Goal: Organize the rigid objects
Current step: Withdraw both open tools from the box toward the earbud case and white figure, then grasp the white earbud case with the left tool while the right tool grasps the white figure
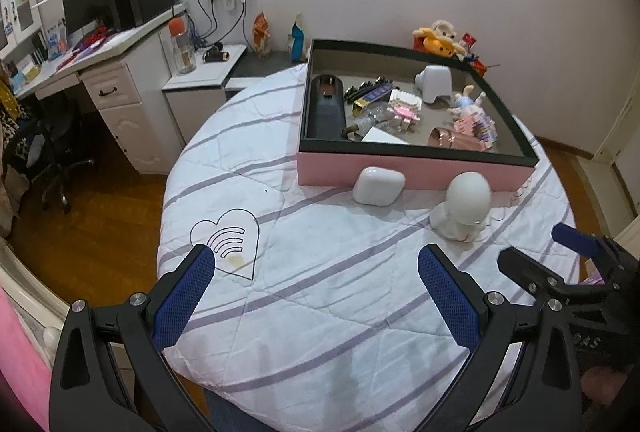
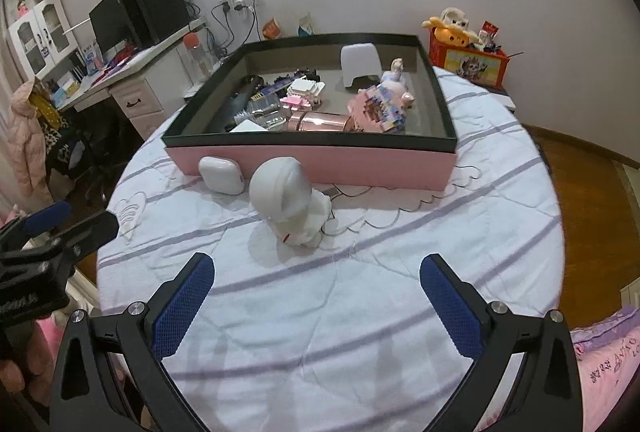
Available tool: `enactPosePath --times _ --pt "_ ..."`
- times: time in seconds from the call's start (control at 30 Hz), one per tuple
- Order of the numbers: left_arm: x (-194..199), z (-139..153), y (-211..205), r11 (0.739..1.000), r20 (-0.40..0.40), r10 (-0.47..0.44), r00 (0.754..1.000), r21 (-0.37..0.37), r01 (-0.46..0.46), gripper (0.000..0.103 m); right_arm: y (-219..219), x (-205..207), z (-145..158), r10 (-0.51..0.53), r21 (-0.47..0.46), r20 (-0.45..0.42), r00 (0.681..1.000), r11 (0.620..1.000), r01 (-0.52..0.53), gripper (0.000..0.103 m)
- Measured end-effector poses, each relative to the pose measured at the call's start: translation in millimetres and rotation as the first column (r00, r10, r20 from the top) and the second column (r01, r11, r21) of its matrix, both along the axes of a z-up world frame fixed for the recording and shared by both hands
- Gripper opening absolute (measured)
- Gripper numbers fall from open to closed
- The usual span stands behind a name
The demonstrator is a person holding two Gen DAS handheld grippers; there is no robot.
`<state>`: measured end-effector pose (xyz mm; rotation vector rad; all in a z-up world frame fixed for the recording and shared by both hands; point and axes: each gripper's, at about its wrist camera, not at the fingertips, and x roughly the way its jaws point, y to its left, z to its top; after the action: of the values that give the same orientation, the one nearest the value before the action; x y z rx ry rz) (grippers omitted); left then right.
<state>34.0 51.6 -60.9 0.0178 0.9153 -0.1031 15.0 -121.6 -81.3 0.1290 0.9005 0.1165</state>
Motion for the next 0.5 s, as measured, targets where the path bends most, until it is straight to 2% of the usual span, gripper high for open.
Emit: enactPosePath --times 0.3,0.47,0.5 --pt "26 -21 0 1.000 -0.053 0.010 0.999 0.007 -0.010 0.103 1 37 -22 0.006 0.007 -0.036 0.999 1.000 -0.005 0.102" --pt "36 -30 -4 1.000 -0.075 0.006 0.997 0.013 -0.005 0.103 7 49 -32 0.030 0.009 -0.054 0.998 1.000 -0.029 0.094" --pt "38 -32 -4 1.000 -0.078 0.006 0.997 0.015 -0.005 0.103 8 51 -34 0.036 0.013 -0.059 0.998 0.999 -0.035 0.088"
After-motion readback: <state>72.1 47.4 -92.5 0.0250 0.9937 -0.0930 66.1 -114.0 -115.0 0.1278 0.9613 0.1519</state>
